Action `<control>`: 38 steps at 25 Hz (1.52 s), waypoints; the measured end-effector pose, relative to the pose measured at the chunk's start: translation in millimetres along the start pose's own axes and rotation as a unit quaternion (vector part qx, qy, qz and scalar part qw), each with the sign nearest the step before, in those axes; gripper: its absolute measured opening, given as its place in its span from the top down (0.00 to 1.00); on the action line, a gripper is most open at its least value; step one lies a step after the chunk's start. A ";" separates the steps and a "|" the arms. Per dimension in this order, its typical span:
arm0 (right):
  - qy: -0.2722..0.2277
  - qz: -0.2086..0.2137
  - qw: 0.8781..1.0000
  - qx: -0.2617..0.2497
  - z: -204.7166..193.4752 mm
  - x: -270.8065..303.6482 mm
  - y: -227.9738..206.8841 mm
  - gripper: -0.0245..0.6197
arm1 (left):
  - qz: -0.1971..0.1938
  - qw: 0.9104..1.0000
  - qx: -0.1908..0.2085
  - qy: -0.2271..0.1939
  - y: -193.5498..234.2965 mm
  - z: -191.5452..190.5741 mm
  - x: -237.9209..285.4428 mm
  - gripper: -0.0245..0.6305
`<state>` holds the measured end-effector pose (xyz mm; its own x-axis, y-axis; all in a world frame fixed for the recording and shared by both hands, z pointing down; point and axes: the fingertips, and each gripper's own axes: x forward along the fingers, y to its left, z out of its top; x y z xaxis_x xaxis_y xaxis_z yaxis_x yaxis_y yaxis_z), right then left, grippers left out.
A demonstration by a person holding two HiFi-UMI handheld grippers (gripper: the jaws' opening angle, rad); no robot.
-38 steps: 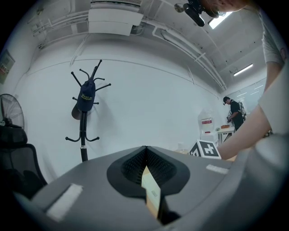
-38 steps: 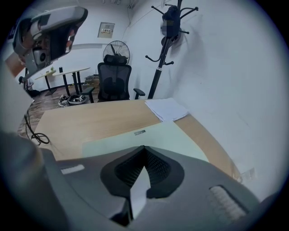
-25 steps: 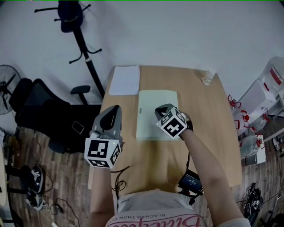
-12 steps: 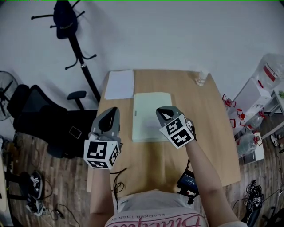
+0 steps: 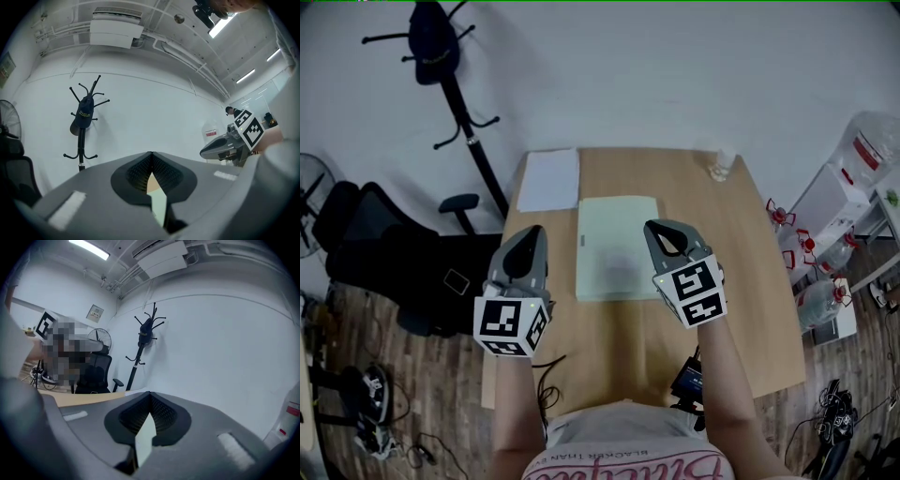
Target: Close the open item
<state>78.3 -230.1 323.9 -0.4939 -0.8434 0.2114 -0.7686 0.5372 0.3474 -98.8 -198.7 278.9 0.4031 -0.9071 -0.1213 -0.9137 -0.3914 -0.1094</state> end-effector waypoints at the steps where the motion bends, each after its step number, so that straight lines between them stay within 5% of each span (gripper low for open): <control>1: -0.005 -0.008 1.000 0.003 2.6 -4.9 -3.5 0.96 | 0.001 1.000 0.002 -0.002 0.2 1.2 0.0 0.94; 11: -0.078 -0.083 0.991 0.074 20.7 -59.3 -41.3 0.96 | -0.003 0.999 0.040 -0.025 -5.9 15.4 -2.9 0.94; 18: -0.094 -0.130 0.986 0.049 21.4 -86.4 -58.5 0.96 | 0.005 0.998 0.057 -0.040 -4.5 26.9 -5.1 0.94; 38: -0.092 -0.165 0.982 0.009 31.7 -107.5 -88.7 0.96 | 0.026 0.995 0.076 -0.051 7.2 51.8 -8.1 0.94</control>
<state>186.6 -186.8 241.4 -0.2804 -0.9566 -0.0791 -0.9055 0.2362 0.3525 -106.0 -186.1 227.9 0.3656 -0.9021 -0.2290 -0.9182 -0.3093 -0.2476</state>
